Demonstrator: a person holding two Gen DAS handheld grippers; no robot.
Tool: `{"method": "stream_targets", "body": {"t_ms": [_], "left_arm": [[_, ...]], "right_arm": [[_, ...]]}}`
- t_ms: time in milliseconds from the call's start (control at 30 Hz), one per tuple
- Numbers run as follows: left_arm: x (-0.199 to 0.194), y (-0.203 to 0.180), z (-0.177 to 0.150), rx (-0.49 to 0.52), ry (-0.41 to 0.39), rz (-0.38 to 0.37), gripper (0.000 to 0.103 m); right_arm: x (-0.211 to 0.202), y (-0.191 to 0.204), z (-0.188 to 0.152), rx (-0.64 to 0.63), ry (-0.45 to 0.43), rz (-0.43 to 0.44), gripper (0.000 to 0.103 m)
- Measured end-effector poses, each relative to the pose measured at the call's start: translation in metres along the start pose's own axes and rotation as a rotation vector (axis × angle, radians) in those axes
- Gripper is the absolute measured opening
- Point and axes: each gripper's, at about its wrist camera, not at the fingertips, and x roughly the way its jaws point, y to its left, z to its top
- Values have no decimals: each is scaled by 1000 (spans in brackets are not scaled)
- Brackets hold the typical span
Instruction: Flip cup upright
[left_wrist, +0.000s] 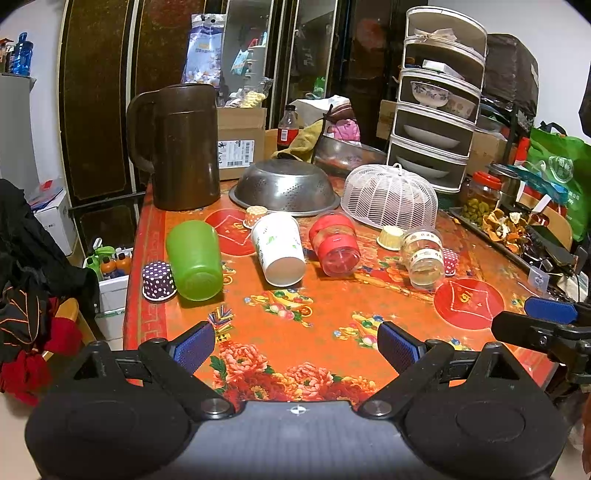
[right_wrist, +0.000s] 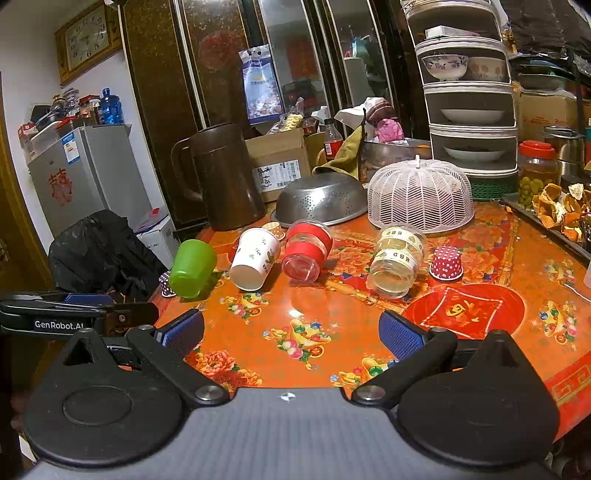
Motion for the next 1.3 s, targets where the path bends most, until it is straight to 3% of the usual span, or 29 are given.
{"method": "stream_targets", "body": {"t_ms": [1300], "left_arm": [[-1, -3, 0, 5, 3, 1, 96]], "right_arm": [[-2, -2, -1, 8, -3, 4, 102]]}}
